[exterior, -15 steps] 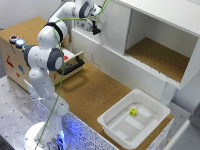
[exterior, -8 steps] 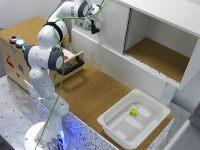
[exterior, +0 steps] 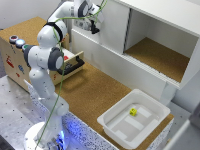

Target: Move the door all the way to the left

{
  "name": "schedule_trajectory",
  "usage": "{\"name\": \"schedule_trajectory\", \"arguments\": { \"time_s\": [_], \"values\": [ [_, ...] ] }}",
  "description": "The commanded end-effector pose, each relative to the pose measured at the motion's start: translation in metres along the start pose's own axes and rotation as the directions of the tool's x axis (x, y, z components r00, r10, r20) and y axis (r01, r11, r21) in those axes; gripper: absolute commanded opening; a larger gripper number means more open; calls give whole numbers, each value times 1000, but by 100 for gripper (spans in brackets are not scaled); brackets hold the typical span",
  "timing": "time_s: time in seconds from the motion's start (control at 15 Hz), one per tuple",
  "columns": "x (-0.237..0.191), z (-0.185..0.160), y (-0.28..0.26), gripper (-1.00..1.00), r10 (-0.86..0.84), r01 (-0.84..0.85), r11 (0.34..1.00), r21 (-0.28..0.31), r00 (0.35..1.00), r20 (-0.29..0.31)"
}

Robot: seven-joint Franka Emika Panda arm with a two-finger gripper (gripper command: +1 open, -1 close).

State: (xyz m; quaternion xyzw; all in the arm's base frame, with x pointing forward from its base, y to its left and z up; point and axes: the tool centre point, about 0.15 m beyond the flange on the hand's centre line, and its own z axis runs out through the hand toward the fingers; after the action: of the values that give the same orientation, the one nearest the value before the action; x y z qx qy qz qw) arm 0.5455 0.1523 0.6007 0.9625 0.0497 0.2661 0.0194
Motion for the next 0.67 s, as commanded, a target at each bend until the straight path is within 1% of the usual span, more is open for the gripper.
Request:
{"name": "schedule_trajectory", "arguments": {
  "time_s": [0.0,0.13,0.27,0.4,0.6],
  "values": [
    [-48,-22,31,100,-65,68,996,64,997,-51],
    [-70,-27,47,100,-110,113,989,96,993,-34],
    [-87,-23,69,100,-134,133,985,113,991,1],
    [-93,-15,101,100,-112,110,989,98,994,19],
    [-97,5,150,100,-67,64,997,48,996,66]
  ]
}}
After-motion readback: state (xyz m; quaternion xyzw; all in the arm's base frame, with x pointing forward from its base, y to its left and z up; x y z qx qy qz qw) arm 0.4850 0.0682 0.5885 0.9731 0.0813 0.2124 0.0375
